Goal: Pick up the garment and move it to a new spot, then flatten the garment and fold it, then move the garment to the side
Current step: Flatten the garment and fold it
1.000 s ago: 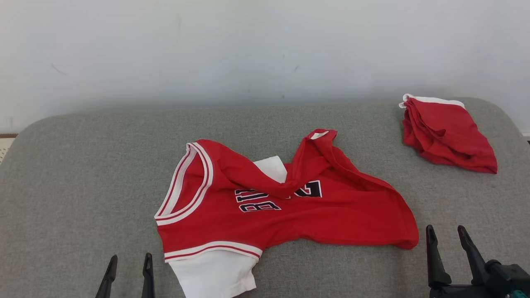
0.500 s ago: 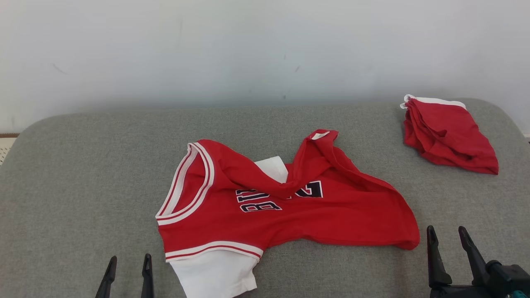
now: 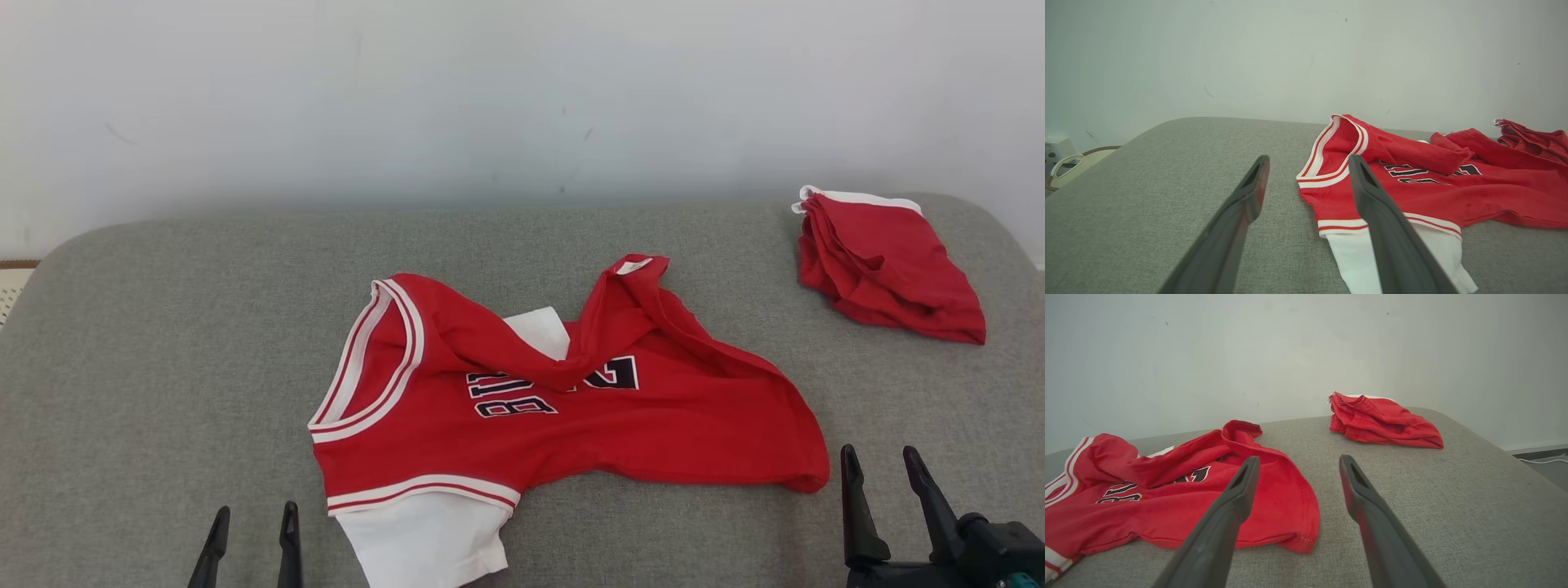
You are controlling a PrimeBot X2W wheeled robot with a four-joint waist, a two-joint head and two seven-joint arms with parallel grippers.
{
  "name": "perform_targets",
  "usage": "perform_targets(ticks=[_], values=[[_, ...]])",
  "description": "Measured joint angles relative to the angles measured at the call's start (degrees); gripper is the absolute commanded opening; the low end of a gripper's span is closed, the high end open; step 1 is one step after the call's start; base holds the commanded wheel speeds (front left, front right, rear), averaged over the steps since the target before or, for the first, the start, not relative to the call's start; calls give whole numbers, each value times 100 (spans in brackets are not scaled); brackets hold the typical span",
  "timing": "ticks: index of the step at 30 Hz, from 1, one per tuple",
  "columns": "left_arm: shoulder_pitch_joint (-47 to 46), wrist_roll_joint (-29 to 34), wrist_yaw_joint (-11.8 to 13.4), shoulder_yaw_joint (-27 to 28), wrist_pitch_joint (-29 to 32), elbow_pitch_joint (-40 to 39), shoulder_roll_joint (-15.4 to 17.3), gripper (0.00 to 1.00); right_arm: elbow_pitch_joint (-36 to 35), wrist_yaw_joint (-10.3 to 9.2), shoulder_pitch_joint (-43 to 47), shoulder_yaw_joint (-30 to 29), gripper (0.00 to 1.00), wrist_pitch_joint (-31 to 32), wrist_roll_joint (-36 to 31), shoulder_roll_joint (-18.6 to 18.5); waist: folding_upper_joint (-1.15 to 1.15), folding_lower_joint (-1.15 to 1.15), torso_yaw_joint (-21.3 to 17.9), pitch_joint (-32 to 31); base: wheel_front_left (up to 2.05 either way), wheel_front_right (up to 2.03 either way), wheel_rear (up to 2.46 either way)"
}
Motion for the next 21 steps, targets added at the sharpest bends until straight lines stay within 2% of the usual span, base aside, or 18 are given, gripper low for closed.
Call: perform_targets(ticks=[5, 13, 21], values=[[49, -141, -101, -73, 0, 114, 1, 100, 99, 0, 1, -7, 100, -2, 2, 7, 0, 0, 2, 0, 0, 0, 0], [235, -300, -343, -450, 0, 658, 0, 100, 912, 0, -93, 49, 100, 60, 205, -96, 0, 0, 56, 86, 0, 0, 0], [93, -757, -554, -1020, 0, 1461, 0, 100, 1647, 0, -599, 255, 100, 105, 366, -231, 0, 0, 95, 260, 0, 0, 0]])
